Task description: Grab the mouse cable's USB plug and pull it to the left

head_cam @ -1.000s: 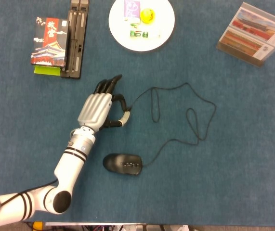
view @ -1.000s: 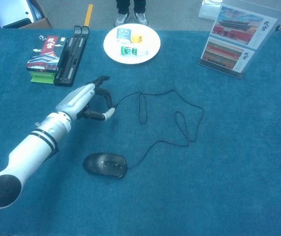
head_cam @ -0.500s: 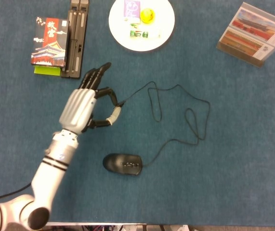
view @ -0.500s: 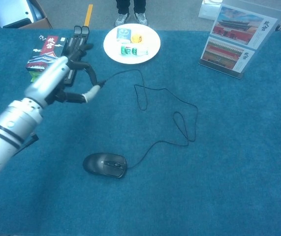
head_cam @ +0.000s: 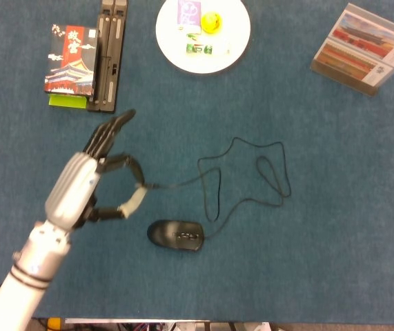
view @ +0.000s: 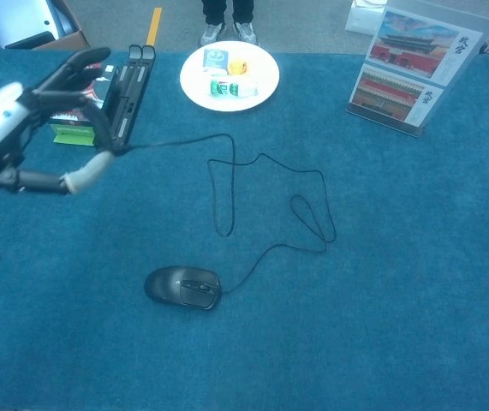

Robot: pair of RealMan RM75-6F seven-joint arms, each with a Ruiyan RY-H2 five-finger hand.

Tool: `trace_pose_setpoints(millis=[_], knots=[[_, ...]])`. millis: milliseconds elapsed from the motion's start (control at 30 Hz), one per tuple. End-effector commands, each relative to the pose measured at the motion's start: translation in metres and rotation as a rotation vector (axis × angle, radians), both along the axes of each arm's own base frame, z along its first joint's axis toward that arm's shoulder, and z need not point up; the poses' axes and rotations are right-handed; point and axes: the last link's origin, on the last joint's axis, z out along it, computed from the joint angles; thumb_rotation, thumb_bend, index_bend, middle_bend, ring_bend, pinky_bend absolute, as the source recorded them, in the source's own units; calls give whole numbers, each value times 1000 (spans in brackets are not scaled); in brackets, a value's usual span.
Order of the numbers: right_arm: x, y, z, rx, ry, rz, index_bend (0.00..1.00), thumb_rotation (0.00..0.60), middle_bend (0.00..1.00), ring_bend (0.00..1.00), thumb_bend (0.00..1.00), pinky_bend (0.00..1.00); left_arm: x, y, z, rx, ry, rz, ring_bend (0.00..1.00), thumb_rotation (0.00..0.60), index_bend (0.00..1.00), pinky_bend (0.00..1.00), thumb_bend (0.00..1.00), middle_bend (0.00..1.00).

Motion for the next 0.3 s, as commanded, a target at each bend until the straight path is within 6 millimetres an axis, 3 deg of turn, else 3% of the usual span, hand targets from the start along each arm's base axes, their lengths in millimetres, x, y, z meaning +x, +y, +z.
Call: trace_pose_setpoints(millis=[33,300], knots=[[-1,0,-1,3,-4,-3,285,600,163,26,0,109,-7,-25,6,-2,-35,-2,0,592,581,0,429,0],[-7,-6,-5,18,-32,-18,285,600,163,26,0,109,-8,-42,11,-4,-86,-18,0,591,581,0,430,0]])
